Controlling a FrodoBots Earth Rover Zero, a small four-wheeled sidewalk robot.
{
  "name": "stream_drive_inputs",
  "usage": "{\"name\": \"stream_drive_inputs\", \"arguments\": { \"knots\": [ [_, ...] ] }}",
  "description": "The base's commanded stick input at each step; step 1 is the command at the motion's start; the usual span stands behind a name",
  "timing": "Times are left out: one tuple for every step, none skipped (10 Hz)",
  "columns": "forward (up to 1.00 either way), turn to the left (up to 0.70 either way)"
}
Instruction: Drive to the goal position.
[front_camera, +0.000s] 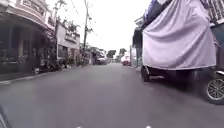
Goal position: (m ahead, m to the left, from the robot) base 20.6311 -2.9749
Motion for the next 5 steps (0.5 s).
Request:
{"name": "stream_drive_inputs", "arguments": {
  "knots": [
    [1.00,0.00],
    [1.00,0.00],
    [1.00,0.00],
    [1.00,0.00],
    [1.00,0.00]
  ]
}}
